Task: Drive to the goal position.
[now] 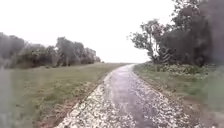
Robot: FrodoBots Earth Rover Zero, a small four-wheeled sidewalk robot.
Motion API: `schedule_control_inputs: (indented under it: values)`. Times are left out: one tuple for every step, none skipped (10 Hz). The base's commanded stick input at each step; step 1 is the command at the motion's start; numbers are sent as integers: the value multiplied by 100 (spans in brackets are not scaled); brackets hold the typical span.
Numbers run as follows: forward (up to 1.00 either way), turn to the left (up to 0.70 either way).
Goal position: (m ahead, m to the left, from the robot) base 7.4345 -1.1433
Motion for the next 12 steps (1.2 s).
schedule_control_inputs:
  values:
    - [70, -22]
    - [70, 0]
    - [70, 0]
    - [70, 0]
    - [70, 0]
    - [70, 0]
    - [70, 0]
    - [70, 0]
    - [70, 0]
    - [70, 0]
    - [70, 0]
    - [70, 0]
